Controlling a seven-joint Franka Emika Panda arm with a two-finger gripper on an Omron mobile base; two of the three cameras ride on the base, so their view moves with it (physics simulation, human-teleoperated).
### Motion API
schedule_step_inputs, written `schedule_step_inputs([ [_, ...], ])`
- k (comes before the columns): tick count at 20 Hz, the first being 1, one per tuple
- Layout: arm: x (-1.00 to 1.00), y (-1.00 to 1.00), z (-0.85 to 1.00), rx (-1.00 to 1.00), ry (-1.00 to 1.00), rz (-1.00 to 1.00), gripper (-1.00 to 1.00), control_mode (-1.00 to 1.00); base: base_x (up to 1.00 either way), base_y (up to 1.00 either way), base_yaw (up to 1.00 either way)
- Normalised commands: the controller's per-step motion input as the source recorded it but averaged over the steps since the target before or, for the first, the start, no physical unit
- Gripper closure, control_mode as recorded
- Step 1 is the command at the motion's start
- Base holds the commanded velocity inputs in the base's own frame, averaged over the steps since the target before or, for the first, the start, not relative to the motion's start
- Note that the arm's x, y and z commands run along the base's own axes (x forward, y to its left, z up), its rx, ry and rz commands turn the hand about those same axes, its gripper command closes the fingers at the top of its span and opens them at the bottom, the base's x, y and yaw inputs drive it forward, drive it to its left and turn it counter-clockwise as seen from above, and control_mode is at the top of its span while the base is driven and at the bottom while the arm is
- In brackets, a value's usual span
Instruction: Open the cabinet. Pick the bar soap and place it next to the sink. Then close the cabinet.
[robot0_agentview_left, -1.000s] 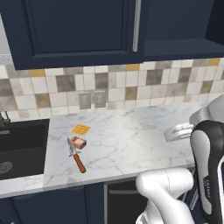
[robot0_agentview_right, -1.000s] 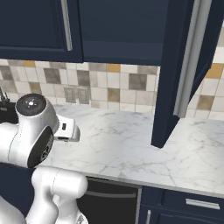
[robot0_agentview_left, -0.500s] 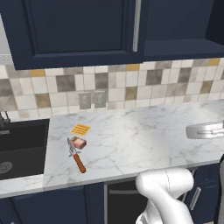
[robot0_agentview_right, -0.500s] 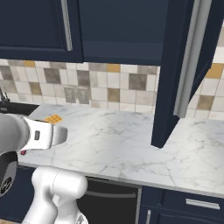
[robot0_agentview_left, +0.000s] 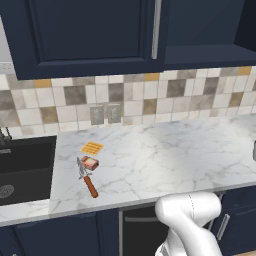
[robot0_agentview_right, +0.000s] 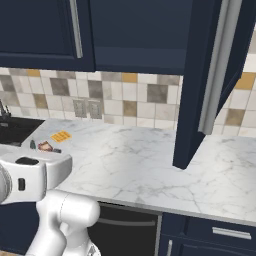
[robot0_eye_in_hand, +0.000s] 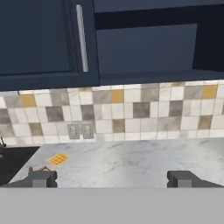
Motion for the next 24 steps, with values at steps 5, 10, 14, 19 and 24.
schedule_step_inputs([
  [5, 0.0, -0.32, 0.63, 0.05, -0.36, -0.01, -1.0, -1.0, 0.0, 0.0, 0.0],
  [10, -0.05, -0.17, 0.49, 0.06, -0.32, 0.0, -1.0, -1.0, 0.0, 0.0, 0.0],
  [14, -0.3, -0.29, 0.0, 0.0, -0.13, 0.0, -1.0, -1.0, 0.0, 0.0, 0.0],
  [19, -0.64, -0.56, 0.13, 0.0, -0.19, -0.02, -1.0, -1.0, 0.0, 0.0, 0.0],
  [24, -0.54, -0.54, 0.26, 0.0, -0.18, -0.05, -1.0, -1.0, 0.0, 0.0, 0.0],
])
